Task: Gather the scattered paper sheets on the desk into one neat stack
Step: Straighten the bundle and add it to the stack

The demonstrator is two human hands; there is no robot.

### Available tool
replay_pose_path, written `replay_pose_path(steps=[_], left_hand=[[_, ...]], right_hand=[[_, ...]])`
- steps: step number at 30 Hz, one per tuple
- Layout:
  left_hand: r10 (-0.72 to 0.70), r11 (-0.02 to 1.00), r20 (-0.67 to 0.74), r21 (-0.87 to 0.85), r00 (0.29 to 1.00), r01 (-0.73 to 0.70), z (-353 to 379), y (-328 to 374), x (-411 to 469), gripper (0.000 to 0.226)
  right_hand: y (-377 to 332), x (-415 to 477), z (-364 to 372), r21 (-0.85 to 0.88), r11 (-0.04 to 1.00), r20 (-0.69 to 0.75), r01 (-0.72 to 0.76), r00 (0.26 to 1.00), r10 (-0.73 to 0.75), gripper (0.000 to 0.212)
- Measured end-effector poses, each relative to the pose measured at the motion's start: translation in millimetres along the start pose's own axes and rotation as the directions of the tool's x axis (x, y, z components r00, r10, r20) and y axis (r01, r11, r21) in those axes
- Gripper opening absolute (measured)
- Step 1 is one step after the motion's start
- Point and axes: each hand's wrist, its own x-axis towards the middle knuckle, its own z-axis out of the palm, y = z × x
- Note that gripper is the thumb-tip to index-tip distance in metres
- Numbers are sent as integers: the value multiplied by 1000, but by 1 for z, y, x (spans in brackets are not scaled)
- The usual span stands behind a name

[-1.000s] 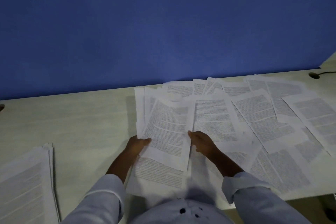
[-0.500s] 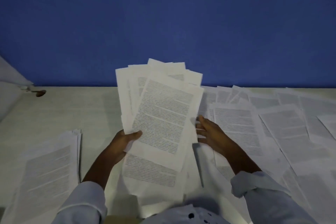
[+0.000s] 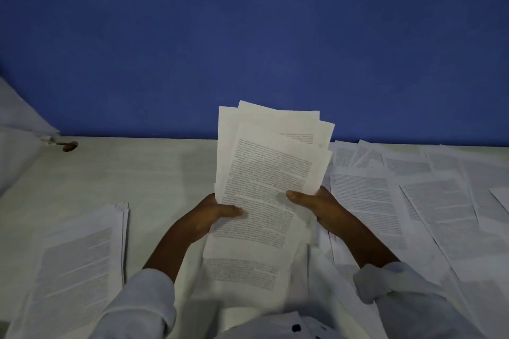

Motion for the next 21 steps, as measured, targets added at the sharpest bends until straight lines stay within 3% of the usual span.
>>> replay_pose_path(steps=[2, 4, 6, 8, 11, 16, 18, 21], left_hand=[[4, 1000, -67, -20, 998, -5, 2, -1, 4, 51], [-21, 1000, -148, -25, 989, 17, 4, -5, 10, 49], [-33, 999, -135, -22, 990, 30, 7, -12, 13, 43], [-30, 998, -119, -50, 992, 24, 12, -19, 12, 43], [-44, 994, -60, -103, 997, 38, 14, -30, 8, 46], [-112, 993, -72, 19, 991, 114, 14, -52, 3, 61], [-125, 991, -101, -69, 987, 118, 14, -57, 2, 47], [-168, 966, 8, -196, 986, 166, 18, -55, -1, 39]], right_hand=[[3, -6, -2, -21, 999, 61, -28, 998, 29, 60], [8, -10, -2, 65, 997, -1, -36, 999, 36, 73], [18, -12, 0, 210, 978, -104, 0, 994, 22, 81], [29, -17, 5, 268, 963, -167, 17, 985, 29, 77], [46, -30, 13, 195, 981, -196, -23, 979, 61, 63], [62, -41, 18, 141, 987, -218, -79, 970, 109, 37], [62, -40, 18, 223, 972, -235, -75, 963, 128, 37], [64, -40, 18, 291, 953, -253, -85, 954, 162, 41]])
